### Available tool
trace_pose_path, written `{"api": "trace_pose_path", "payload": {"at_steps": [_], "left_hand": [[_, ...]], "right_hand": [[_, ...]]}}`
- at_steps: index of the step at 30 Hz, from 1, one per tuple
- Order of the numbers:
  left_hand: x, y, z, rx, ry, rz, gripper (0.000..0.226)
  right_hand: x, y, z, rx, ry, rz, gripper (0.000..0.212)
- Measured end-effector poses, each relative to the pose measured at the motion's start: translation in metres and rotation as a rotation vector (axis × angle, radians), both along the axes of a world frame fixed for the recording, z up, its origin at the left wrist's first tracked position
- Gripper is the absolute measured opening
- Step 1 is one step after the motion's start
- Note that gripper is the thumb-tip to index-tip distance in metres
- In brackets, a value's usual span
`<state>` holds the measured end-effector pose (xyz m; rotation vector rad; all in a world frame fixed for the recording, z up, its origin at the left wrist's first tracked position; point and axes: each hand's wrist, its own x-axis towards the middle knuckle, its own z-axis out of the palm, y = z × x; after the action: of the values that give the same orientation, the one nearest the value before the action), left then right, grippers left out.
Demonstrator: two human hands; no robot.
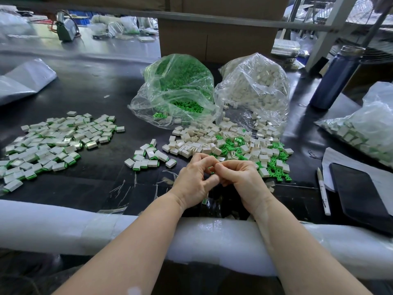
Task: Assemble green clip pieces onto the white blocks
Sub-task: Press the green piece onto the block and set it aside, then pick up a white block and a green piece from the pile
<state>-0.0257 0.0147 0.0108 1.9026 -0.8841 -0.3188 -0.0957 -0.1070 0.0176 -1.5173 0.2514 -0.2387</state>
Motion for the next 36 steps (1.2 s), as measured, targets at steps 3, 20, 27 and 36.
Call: {"api": "trace_pose_path", "payload": {"at_steps": [3,20,27,36], "left_hand": [[0.0001,-0.0005,-0.0003,-0.003,0.001,0.001,0.013],[0.0003,0.0008,-0.0021,0.016,-0.027,-0.023,0.01],[0.004,-0.0003,-0.0061,-0.112,0.022,0.019,0.013],[0.0048,-0.0021,-0.0059,-0.123,0.087,0.098,0.005]], "right_hand": [[0.0,-0.0005,0.0003,-0.014,0.008,0.012,0.017],[0.0001,-0.0004,0.0,0.016,0.017,-0.031,0.016],[0.001,0.0036,0.0001,-0.028,-0.044,-0.024,0.02],[0.0022,0.0001,-0.0018,-0.302,-0.096,-0.239,0.011]]}}
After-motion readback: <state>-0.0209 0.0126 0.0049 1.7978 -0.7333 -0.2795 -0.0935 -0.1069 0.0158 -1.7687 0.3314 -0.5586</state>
